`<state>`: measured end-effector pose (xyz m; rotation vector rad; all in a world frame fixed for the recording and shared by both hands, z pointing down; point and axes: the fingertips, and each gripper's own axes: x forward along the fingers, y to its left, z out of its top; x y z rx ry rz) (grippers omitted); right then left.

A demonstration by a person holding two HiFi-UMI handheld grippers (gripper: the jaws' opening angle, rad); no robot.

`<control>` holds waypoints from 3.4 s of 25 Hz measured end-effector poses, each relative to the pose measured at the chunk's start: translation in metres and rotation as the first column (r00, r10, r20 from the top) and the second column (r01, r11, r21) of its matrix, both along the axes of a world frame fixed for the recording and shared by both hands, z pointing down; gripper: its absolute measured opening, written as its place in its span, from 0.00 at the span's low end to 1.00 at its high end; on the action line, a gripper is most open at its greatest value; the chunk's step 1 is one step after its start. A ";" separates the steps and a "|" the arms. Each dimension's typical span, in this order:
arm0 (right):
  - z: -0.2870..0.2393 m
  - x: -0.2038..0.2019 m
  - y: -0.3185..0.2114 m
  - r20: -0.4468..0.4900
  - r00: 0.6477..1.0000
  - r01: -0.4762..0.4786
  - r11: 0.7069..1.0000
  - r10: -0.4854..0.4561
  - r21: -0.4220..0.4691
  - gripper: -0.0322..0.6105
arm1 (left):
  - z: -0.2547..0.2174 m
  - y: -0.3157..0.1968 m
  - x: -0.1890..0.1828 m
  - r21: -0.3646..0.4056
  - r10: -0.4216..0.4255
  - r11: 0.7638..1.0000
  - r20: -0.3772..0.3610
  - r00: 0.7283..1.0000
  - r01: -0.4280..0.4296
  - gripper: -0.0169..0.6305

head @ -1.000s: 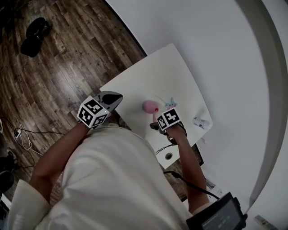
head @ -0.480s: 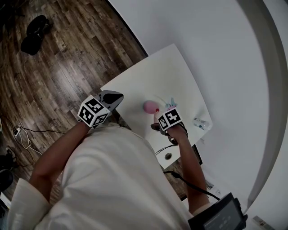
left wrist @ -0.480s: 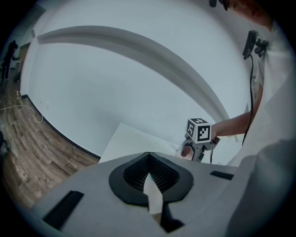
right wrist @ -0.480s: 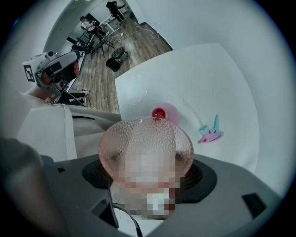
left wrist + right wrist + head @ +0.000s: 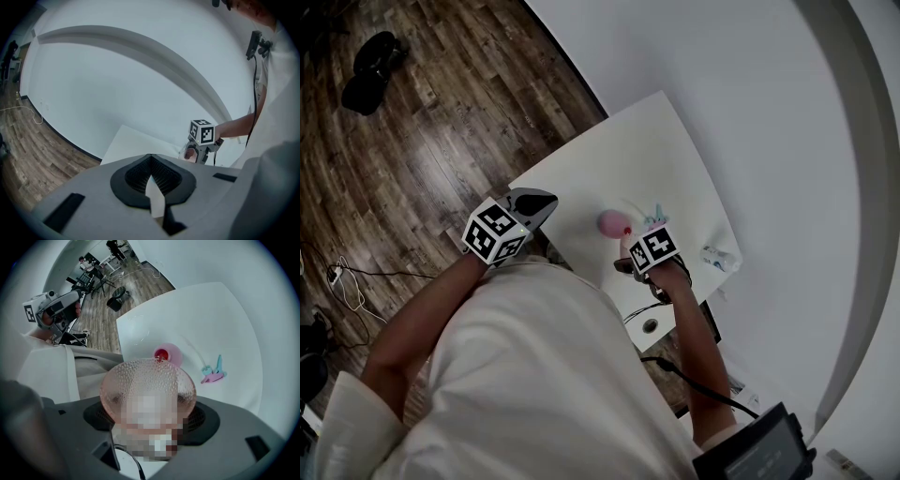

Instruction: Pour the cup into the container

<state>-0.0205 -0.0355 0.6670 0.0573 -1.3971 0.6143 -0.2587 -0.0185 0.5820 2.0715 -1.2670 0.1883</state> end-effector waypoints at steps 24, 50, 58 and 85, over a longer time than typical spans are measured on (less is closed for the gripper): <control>-0.002 -0.001 0.001 -0.024 1.000 0.006 1.000 -0.007 -0.028 0.64 | 0.002 -0.002 0.001 -0.002 0.010 1.000 -0.008 1.000 -0.010 0.04; -0.005 0.000 0.003 -0.069 0.997 0.011 0.998 -0.016 -0.069 0.64 | 0.005 -0.006 -0.006 -0.004 0.010 1.000 -0.020 1.000 -0.011 0.04; -0.006 0.002 0.003 -0.074 0.997 0.012 0.997 -0.017 -0.075 0.64 | 0.005 -0.006 -0.004 -0.005 0.011 1.000 -0.022 1.000 -0.011 0.04; -0.008 0.000 0.001 -0.092 0.995 0.036 0.994 -0.046 -0.107 0.64 | 0.006 0.003 -0.004 -0.005 -0.006 1.000 -0.028 1.000 0.006 0.04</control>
